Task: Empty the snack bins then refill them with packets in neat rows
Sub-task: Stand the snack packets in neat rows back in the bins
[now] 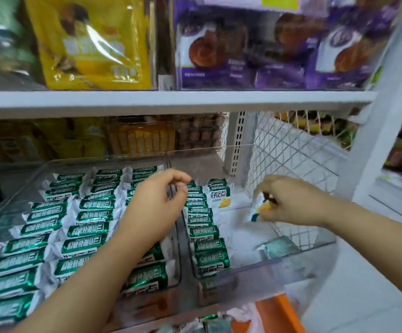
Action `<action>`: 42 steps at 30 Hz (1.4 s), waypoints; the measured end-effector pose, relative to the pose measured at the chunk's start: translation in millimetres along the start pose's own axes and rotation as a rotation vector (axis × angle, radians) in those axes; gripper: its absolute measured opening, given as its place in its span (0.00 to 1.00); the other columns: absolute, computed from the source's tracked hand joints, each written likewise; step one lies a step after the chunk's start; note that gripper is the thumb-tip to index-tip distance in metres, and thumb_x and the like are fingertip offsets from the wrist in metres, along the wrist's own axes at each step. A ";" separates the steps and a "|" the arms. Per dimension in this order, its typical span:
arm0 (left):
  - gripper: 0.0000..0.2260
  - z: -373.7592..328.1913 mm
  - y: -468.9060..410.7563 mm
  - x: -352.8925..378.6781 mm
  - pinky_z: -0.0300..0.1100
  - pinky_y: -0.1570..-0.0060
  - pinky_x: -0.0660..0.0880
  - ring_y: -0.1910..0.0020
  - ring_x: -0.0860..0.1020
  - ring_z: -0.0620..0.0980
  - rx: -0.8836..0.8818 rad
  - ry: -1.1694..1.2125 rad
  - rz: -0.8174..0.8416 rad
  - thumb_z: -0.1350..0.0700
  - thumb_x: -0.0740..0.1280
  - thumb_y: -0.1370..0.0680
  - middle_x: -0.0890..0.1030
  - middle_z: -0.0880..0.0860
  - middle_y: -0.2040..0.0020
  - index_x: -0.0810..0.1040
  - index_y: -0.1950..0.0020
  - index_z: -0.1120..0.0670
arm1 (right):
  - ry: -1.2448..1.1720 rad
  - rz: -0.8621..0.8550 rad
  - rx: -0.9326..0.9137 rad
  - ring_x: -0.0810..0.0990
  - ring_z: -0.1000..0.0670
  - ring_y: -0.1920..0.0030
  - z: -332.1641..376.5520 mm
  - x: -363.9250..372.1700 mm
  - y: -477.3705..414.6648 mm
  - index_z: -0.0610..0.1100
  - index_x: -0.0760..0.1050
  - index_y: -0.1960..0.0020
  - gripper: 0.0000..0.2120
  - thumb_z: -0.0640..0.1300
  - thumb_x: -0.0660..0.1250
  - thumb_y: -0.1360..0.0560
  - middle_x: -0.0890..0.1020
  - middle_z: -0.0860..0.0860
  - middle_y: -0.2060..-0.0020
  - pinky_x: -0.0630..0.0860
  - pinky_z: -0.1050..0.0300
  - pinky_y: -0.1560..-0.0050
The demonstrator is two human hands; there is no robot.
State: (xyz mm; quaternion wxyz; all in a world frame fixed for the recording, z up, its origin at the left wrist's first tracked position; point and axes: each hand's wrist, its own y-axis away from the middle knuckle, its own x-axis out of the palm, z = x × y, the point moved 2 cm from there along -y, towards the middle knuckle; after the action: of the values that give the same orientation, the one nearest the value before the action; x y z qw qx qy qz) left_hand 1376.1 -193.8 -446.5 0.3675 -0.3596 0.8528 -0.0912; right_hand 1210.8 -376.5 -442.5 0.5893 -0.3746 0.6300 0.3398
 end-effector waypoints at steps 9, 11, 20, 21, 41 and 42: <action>0.05 -75.3 -15.5 55.8 0.22 0.60 0.67 0.60 0.75 0.35 0.192 -0.130 0.395 0.56 0.68 0.23 0.77 0.38 0.59 0.77 0.54 0.46 | -1.006 -0.495 0.418 0.76 0.58 0.72 -30.1 -13.4 161.3 0.48 0.78 0.60 0.08 0.51 0.74 0.32 0.82 0.53 0.69 0.67 0.68 0.73; 0.04 -79.1 -19.8 79.2 0.25 0.60 0.69 0.59 0.77 0.38 0.150 -0.135 0.557 0.54 0.70 0.24 0.79 0.39 0.58 0.77 0.54 0.45 | -1.134 -0.494 0.515 0.79 0.55 0.68 -40.0 3.9 174.7 0.46 0.78 0.58 0.07 0.48 0.73 0.31 0.84 0.52 0.67 0.71 0.64 0.68; 0.06 -57.4 -43.6 167.6 0.34 0.54 0.72 0.55 0.76 0.42 -0.042 -0.285 0.989 0.54 0.73 0.26 0.80 0.48 0.53 0.79 0.51 0.48 | -1.225 -0.443 0.487 0.78 0.61 0.72 -64.6 11.7 164.2 0.46 0.77 0.58 0.10 0.50 0.74 0.32 0.83 0.54 0.69 0.70 0.69 0.73; 0.08 -56.5 -42.8 175.1 0.37 0.50 0.73 0.53 0.77 0.44 -0.031 -0.328 1.022 0.53 0.74 0.28 0.80 0.49 0.52 0.78 0.52 0.47 | -1.209 -0.437 0.483 0.77 0.63 0.73 -65.9 13.6 164.0 0.46 0.76 0.59 0.10 0.50 0.74 0.32 0.82 0.57 0.71 0.69 0.70 0.74; 0.11 -97.0 -10.5 113.1 0.44 0.61 0.82 0.60 0.83 0.53 -0.446 0.801 0.744 0.57 0.59 0.27 0.84 0.59 0.56 0.79 0.51 0.58 | -1.642 -0.358 0.343 0.85 0.49 0.53 -53.5 3.2 160.5 0.43 0.77 0.49 0.11 0.42 0.72 0.30 0.85 0.47 0.55 0.81 0.50 0.46; 0.11 -102.4 -2.4 109.1 0.44 0.62 0.82 0.60 0.84 0.53 -0.454 0.836 0.759 0.57 0.60 0.28 0.84 0.59 0.56 0.80 0.52 0.58 | -1.689 -0.324 0.290 0.85 0.48 0.52 -49.9 1.9 160.6 0.42 0.77 0.48 0.13 0.43 0.72 0.31 0.86 0.47 0.54 0.80 0.50 0.46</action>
State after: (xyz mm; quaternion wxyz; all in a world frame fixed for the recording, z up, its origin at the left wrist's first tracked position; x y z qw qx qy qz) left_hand 1255.0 -280.8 -433.7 -0.0776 -0.0334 0.9917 0.0967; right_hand 1046.2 -341.6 -442.9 0.9422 -0.0035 -0.0415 0.3324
